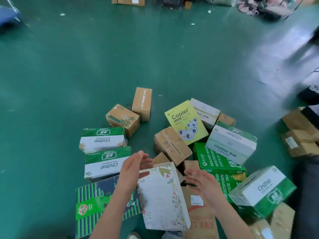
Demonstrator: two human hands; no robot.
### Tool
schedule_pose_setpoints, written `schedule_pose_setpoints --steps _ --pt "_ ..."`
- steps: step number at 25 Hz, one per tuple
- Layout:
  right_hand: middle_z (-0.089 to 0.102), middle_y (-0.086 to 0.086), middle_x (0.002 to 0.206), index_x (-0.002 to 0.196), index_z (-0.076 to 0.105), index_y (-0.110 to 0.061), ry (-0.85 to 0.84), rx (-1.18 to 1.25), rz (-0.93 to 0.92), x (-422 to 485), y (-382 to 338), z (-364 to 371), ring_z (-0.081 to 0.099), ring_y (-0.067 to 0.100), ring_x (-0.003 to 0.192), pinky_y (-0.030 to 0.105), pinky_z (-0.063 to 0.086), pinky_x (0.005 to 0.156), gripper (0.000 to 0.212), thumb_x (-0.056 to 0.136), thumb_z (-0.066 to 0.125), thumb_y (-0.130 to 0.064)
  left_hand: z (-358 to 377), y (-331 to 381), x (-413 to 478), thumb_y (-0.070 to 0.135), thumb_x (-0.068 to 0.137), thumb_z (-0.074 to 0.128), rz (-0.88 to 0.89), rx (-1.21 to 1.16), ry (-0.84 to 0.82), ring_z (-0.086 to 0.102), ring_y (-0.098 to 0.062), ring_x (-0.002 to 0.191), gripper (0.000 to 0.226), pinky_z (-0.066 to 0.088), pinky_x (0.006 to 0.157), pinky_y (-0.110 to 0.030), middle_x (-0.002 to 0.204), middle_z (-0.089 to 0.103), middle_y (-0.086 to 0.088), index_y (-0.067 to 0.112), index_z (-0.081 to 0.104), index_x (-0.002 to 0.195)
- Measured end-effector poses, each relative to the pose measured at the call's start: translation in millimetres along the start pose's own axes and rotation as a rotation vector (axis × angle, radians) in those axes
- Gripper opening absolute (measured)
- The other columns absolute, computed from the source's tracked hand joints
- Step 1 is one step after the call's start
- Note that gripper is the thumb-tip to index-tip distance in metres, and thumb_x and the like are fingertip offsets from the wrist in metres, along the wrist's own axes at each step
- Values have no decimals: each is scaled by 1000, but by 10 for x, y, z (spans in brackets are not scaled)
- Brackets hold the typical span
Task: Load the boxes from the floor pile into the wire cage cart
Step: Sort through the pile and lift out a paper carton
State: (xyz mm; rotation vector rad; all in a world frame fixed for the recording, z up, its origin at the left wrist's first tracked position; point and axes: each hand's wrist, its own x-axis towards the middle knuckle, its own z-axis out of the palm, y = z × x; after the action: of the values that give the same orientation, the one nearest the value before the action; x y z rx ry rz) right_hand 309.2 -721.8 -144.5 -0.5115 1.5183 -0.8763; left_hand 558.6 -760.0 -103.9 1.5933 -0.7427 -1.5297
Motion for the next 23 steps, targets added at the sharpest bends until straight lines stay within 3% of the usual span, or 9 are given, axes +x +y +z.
schedule_pose_setpoints --steps 3,6,11,18,23 --pt "76 14 109 107 71 -2 -69 -25 95 497 93 13 72 27 98 34 57 79 19 100 54 -5 62 -72 274 35 106 46 -55 5 97 74 -29 93 38 57 93 -54 95 78 -9 5 70 105" --pt "74 14 112 108 71 -5 -135 -66 143 987 92 -7 74 16 89 26 61 72 18 101 55 -6 276 -147 523 34 107 46 -102 21 156 74 -31 95 37 57 91 -51 95 78 -9 6 70 105" --pt "74 9 114 112 71 -7 -109 -67 156 1446 -195 -329 71 23 105 44 55 97 19 102 56 -13 812 -186 843 34 107 46 -143 23 167 73 -33 97 36 56 91 -51 98 77 -12 7 70 105" --pt "77 10 106 104 74 -7 100 92 149 1121 -346 -1336 71 28 104 38 56 85 22 103 51 -7 1988 -3 993 34 107 44 -118 155 -104 74 -28 97 37 58 89 -47 99 78 -9 7 70 108" --pt "77 2 108 110 74 -11 239 167 105 917 -257 -1938 72 21 105 41 55 94 23 104 52 -13 2471 72 922 36 108 41 -83 240 -225 74 -30 98 39 57 91 -50 102 77 -9 10 70 108"
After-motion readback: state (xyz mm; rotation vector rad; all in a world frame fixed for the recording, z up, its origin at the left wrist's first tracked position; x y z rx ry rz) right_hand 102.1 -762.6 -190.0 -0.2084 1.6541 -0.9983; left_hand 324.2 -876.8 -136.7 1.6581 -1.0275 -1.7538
